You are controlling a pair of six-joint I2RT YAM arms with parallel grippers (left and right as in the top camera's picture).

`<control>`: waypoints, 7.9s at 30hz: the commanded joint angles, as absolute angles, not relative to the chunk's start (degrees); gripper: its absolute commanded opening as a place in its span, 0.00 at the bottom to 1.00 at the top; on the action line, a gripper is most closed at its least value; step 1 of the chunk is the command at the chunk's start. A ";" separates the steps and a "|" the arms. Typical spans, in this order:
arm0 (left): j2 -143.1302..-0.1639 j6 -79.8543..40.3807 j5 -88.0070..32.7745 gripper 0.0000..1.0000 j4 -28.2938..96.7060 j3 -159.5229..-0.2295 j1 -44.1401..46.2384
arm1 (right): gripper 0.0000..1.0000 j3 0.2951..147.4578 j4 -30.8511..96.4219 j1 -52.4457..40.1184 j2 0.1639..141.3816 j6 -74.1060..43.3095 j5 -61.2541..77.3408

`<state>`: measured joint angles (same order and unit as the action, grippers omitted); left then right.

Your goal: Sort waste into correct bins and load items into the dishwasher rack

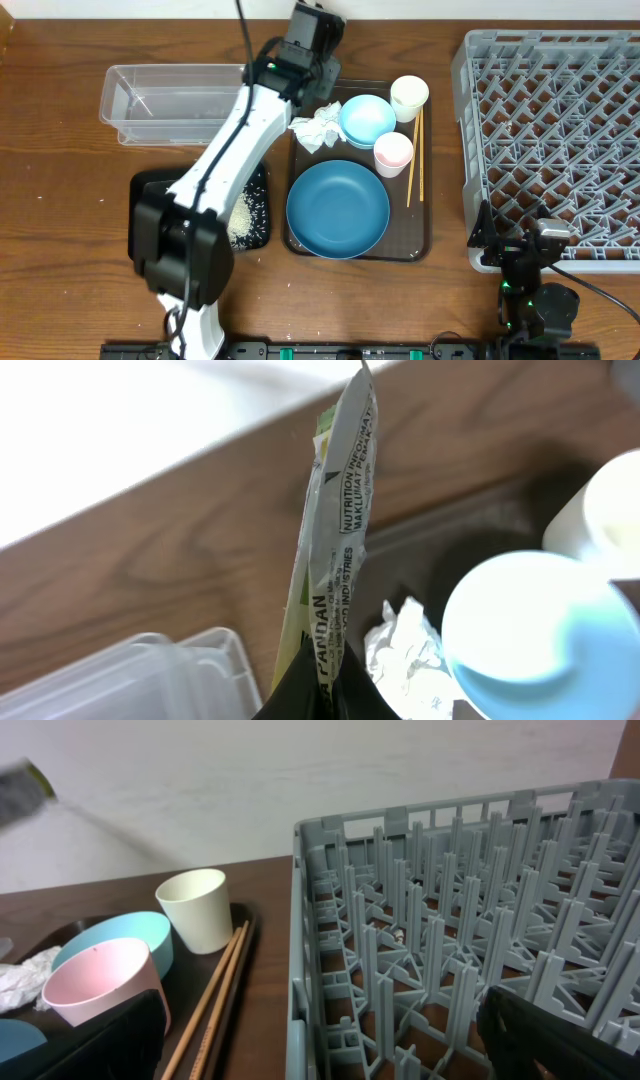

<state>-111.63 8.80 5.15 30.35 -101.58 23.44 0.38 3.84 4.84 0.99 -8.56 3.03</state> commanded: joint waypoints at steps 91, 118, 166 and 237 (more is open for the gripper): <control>-117.93 -10.13 4.10 0.53 40.66 -101.47 22.41 | 0.99 0.32 4.05 3.36 0.71 -8.97 3.38; -129.34 3.01 0.62 0.56 37.06 -101.47 22.85 | 0.99 0.32 4.05 3.36 0.71 -8.97 3.38; -106.17 -16.01 0.71 0.06 33.17 -101.54 13.37 | 0.99 0.32 4.05 3.36 0.71 -8.97 3.40; -126.39 -8.58 2.17 0.07 36.58 -101.47 25.87 | 0.99 0.32 4.05 3.36 0.71 -8.97 3.40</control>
<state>-126.17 -8.97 1.52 36.73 -101.54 24.91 0.38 3.84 4.84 0.99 -8.56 3.03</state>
